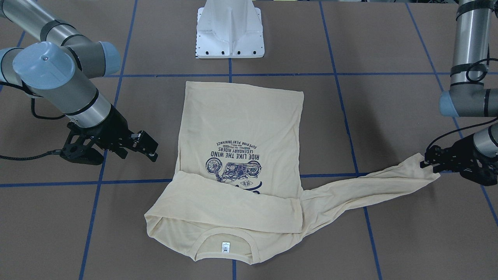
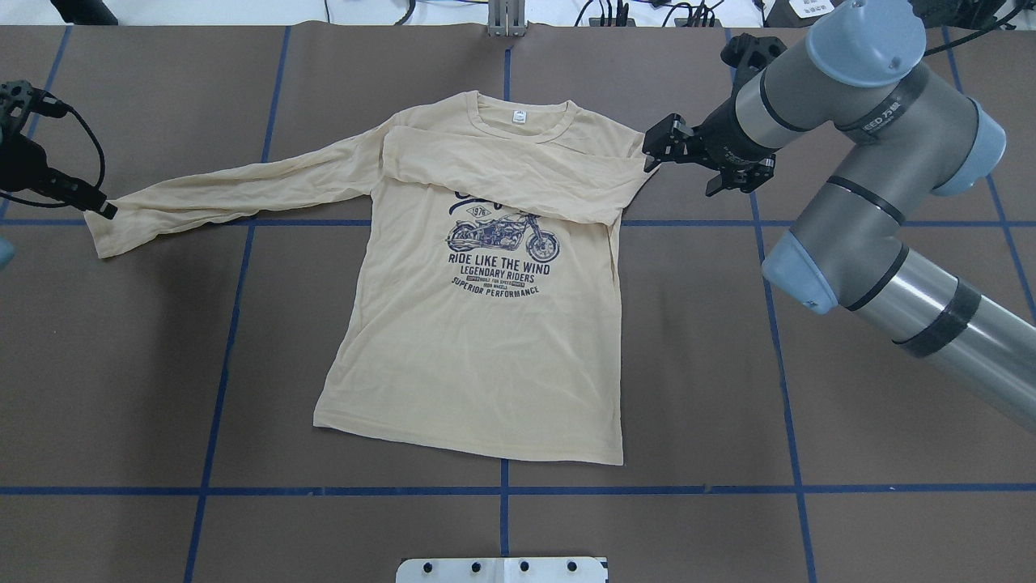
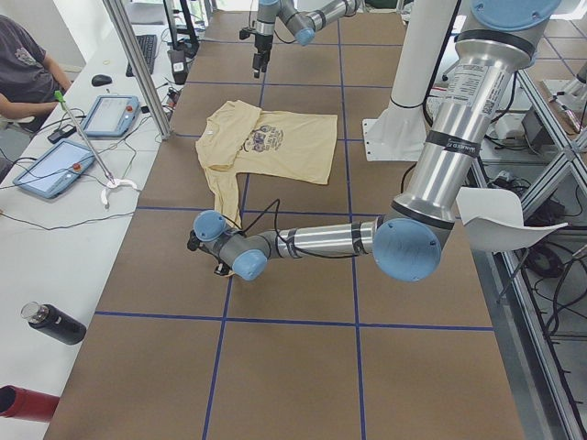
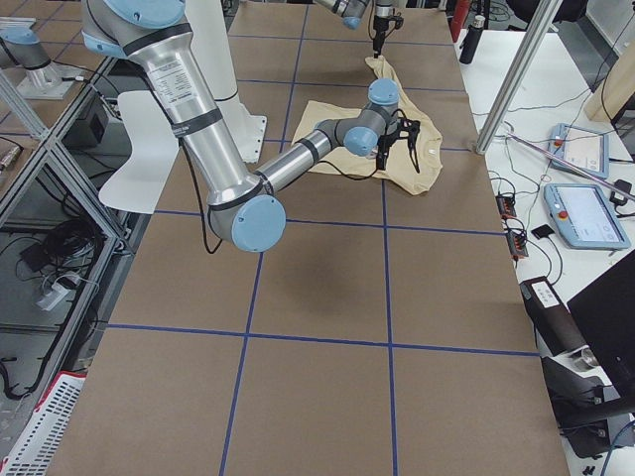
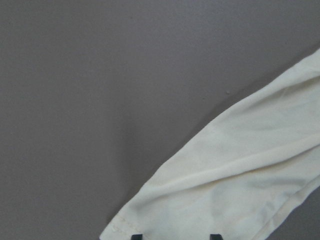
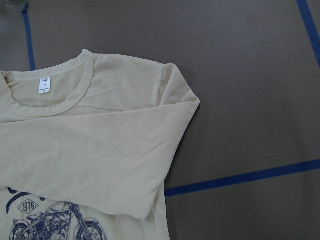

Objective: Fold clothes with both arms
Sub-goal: 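Release the sleeve and raise the right gripper while the left gripper approaches the other cuff, then lower the left gripper and grasp the cuff of the other sleeve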

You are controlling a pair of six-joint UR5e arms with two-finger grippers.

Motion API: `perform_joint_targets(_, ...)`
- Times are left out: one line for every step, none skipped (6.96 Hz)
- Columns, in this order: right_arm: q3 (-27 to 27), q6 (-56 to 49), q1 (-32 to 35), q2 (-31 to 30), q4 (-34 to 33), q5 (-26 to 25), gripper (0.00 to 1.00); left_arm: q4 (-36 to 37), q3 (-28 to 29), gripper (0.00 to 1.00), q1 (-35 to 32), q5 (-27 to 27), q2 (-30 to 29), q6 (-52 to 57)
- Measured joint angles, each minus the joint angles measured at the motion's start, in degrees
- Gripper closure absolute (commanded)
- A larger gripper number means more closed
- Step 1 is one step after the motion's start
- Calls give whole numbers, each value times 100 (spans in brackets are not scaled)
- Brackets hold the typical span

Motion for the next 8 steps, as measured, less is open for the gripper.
perform_joint_targets(3,1,-1,-5,2,-16,1,11,31,48,-151,-36,0,41)
perform_joint_targets(3,2,-11,-6,3,-45,1,27,104,46,-325,-27,-21,121)
perform_joint_targets(3,4,-29,-5,3,-101,1,25,283,46,-425,-17,-101,169)
perform_joint_targets(2,6,-48,-10,4,-153,1,18,473,46,-461,-14,-207,170)
perform_joint_targets(1,4,-52,-19,4,-175,1,16,591,46,-467,-15,-274,155)
perform_joint_targets(10,3,-50,-31,3,-181,1,20,685,46,-464,-24,-324,139)
perform_joint_targets(31,4,-44,-41,4,-179,1,27,770,47,-454,-42,-369,127)
perform_joint_targets(42,6,-43,-63,3,-176,1,31,852,47,-445,-80,-409,111)
